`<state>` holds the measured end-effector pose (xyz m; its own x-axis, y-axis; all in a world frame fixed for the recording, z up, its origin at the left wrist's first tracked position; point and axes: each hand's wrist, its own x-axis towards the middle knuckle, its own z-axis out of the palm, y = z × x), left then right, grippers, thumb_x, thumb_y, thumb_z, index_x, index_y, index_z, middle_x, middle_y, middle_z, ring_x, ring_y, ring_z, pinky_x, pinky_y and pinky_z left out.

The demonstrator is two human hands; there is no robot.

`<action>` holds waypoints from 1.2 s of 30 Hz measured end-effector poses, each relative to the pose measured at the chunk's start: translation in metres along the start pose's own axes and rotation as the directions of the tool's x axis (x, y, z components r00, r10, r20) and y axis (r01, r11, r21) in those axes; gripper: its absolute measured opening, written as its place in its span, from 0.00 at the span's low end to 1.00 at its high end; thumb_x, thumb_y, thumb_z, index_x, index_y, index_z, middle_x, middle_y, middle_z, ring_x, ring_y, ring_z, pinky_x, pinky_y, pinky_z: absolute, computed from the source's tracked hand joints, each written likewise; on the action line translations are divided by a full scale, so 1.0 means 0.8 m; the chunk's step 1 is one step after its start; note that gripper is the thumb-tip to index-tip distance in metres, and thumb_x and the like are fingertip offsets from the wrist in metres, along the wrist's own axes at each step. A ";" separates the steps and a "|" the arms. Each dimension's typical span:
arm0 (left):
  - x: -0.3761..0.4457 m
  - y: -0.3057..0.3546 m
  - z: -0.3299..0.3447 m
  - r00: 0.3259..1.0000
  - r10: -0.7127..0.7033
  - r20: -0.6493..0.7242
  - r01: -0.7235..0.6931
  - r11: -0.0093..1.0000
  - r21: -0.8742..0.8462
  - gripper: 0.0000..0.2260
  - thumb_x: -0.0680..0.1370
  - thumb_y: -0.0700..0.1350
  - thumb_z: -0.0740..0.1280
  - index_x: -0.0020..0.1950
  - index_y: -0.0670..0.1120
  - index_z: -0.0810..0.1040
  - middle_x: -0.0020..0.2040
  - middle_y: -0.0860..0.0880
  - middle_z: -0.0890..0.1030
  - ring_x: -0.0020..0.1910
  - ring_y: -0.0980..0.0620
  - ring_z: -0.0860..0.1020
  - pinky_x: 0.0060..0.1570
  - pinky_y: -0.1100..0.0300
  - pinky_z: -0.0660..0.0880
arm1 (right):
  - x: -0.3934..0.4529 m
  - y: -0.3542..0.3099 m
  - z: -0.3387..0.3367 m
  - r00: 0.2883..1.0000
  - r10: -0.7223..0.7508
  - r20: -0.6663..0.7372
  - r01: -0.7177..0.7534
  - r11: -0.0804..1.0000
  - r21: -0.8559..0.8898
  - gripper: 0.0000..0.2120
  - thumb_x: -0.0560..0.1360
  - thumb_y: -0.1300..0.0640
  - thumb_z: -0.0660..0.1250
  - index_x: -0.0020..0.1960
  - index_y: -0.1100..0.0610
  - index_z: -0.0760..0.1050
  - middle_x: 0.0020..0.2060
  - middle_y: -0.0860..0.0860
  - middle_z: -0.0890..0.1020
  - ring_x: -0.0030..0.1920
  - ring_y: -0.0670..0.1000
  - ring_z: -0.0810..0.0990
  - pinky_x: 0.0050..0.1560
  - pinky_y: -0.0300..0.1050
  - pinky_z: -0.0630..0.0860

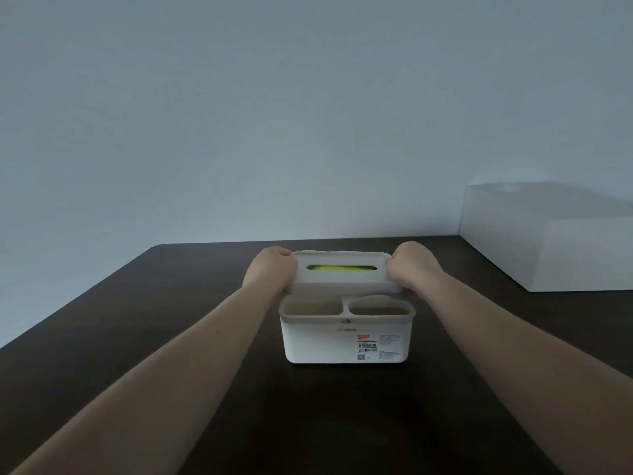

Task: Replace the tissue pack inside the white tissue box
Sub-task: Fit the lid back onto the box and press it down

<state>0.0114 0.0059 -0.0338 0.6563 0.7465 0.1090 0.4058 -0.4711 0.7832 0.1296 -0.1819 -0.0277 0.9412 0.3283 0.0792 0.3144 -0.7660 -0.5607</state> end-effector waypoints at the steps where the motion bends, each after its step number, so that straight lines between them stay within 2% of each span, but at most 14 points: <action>1: 0.002 -0.001 0.001 1.000 0.004 0.001 -0.004 1.000 -0.002 0.10 0.72 0.41 0.58 0.40 0.54 0.76 0.41 0.51 0.78 0.41 0.45 0.76 0.52 0.50 0.79 | 0.001 0.000 0.000 1.000 0.003 0.010 -0.003 1.000 0.005 0.09 0.76 0.63 0.58 0.44 0.62 0.77 0.31 0.54 0.74 0.29 0.53 0.71 0.27 0.43 0.65; 5: 0.006 -0.003 0.007 1.000 0.007 0.028 -0.008 0.999 0.033 0.11 0.73 0.40 0.57 0.45 0.54 0.76 0.41 0.52 0.78 0.43 0.45 0.76 0.48 0.54 0.76 | 0.002 -0.003 -0.001 0.998 0.006 0.055 -0.005 1.000 -0.019 0.11 0.76 0.65 0.57 0.37 0.62 0.72 0.30 0.54 0.72 0.29 0.52 0.69 0.31 0.43 0.65; 6: 0.007 -0.003 0.009 1.000 0.005 0.029 -0.006 0.999 0.037 0.11 0.73 0.40 0.57 0.46 0.53 0.76 0.41 0.52 0.77 0.43 0.46 0.75 0.48 0.54 0.75 | 0.002 -0.005 -0.002 0.997 0.012 0.081 -0.010 1.000 -0.029 0.11 0.77 0.65 0.56 0.37 0.62 0.71 0.30 0.55 0.71 0.29 0.52 0.68 0.33 0.44 0.66; 9: 0.009 -0.002 0.012 0.999 -0.010 0.051 0.008 0.999 0.037 0.11 0.74 0.38 0.56 0.40 0.53 0.73 0.36 0.53 0.72 0.44 0.46 0.71 0.48 0.55 0.72 | 0.002 -0.010 -0.004 0.990 0.021 0.140 -0.018 0.999 -0.028 0.10 0.78 0.65 0.55 0.49 0.64 0.74 0.32 0.55 0.70 0.30 0.52 0.67 0.38 0.46 0.68; 11: 0.010 0.000 0.013 0.996 -0.024 0.089 0.022 0.999 0.030 0.13 0.73 0.36 0.54 0.33 0.52 0.67 0.35 0.53 0.70 0.44 0.46 0.69 0.46 0.55 0.68 | 0.002 -0.011 -0.003 0.986 0.005 0.169 -0.005 1.000 0.002 0.14 0.78 0.66 0.53 0.57 0.66 0.74 0.33 0.55 0.69 0.31 0.51 0.67 0.32 0.45 0.67; 15: 0.009 0.003 0.012 0.987 -0.020 0.156 0.019 1.000 0.009 0.14 0.71 0.35 0.52 0.41 0.52 0.71 0.44 0.45 0.74 0.42 0.46 0.68 0.43 0.54 0.64 | 0.007 -0.007 0.001 0.982 -0.050 0.183 0.046 0.999 0.029 0.17 0.79 0.65 0.52 0.64 0.66 0.71 0.36 0.55 0.70 0.35 0.54 0.70 0.29 0.42 0.63; 17: 0.010 0.005 0.012 0.983 -0.023 0.180 0.020 1.000 0.018 0.15 0.71 0.34 0.51 0.43 0.52 0.71 0.44 0.45 0.73 0.41 0.46 0.67 0.39 0.54 0.61 | 0.008 -0.006 0.001 0.980 -0.080 0.182 0.080 0.997 0.007 0.13 0.79 0.65 0.52 0.60 0.63 0.71 0.38 0.56 0.70 0.37 0.55 0.69 0.32 0.42 0.65; 19: 0.012 0.005 0.012 0.982 -0.014 0.189 0.011 1.000 0.018 0.16 0.71 0.34 0.51 0.46 0.52 0.71 0.44 0.45 0.73 0.40 0.46 0.66 0.35 0.57 0.59 | 0.007 -0.006 -0.001 0.980 -0.085 0.181 0.091 0.996 -0.025 0.10 0.78 0.66 0.51 0.53 0.61 0.70 0.37 0.55 0.70 0.32 0.52 0.68 0.31 0.42 0.64; 21: 0.016 0.004 0.014 0.983 -0.007 0.182 0.004 1.000 0.017 0.16 0.71 0.34 0.51 0.46 0.52 0.73 0.44 0.45 0.74 0.40 0.46 0.67 0.34 0.58 0.60 | 0.008 -0.006 -0.002 0.979 -0.090 0.186 0.096 0.995 -0.023 0.12 0.77 0.68 0.51 0.54 0.63 0.71 0.38 0.56 0.71 0.35 0.54 0.70 0.30 0.42 0.62; 24: 0.022 0.000 0.017 0.985 -0.001 0.173 0.000 1.000 0.008 0.18 0.72 0.35 0.51 0.49 0.49 0.78 0.46 0.45 0.77 0.41 0.45 0.70 0.38 0.57 0.65 | 0.017 -0.005 0.004 0.978 -0.119 0.172 0.126 0.992 -0.032 0.12 0.77 0.68 0.51 0.51 0.63 0.72 0.46 0.57 0.73 0.44 0.57 0.71 0.31 0.43 0.63; 27: 0.027 -0.002 0.019 0.986 -0.002 0.168 -0.002 1.000 0.021 0.22 0.74 0.37 0.52 0.60 0.48 0.79 0.53 0.46 0.80 0.45 0.44 0.73 0.42 0.58 0.68 | 0.024 0.000 0.009 0.979 -0.134 0.156 0.139 0.990 -0.020 0.11 0.75 0.68 0.53 0.49 0.60 0.72 0.46 0.58 0.76 0.44 0.57 0.72 0.31 0.43 0.63; 32: 0.021 -0.001 0.018 0.991 0.003 0.136 -0.001 1.000 -0.008 0.20 0.75 0.38 0.53 0.59 0.48 0.80 0.57 0.46 0.81 0.48 0.44 0.76 0.50 0.54 0.74 | 0.021 0.001 0.012 0.984 -0.125 0.124 0.124 0.992 0.016 0.13 0.75 0.66 0.52 0.51 0.60 0.74 0.53 0.60 0.79 0.46 0.58 0.73 0.38 0.45 0.68; 34: 0.013 -0.001 0.018 0.992 -0.005 0.125 0.011 0.999 -0.045 0.21 0.75 0.39 0.53 0.61 0.50 0.79 0.57 0.48 0.81 0.49 0.44 0.77 0.49 0.54 0.74 | 0.015 0.001 0.011 0.990 -0.104 0.100 0.102 0.994 0.026 0.16 0.76 0.64 0.52 0.57 0.59 0.74 0.59 0.60 0.78 0.52 0.60 0.75 0.49 0.48 0.72; 36: 0.002 -0.001 0.016 0.994 -0.022 0.109 0.029 0.998 -0.057 0.23 0.75 0.41 0.52 0.65 0.52 0.77 0.59 0.49 0.80 0.51 0.45 0.77 0.51 0.55 0.74 | 0.006 0.002 0.010 0.994 -0.082 0.079 0.079 0.996 0.040 0.18 0.77 0.61 0.51 0.64 0.58 0.72 0.64 0.58 0.76 0.57 0.59 0.74 0.57 0.52 0.70</action>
<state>0.0201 0.0013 -0.0425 0.7125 0.7012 0.0241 0.3874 -0.4218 0.8197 0.1338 -0.1767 -0.0350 0.8996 0.4327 0.0599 0.3829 -0.7151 -0.5848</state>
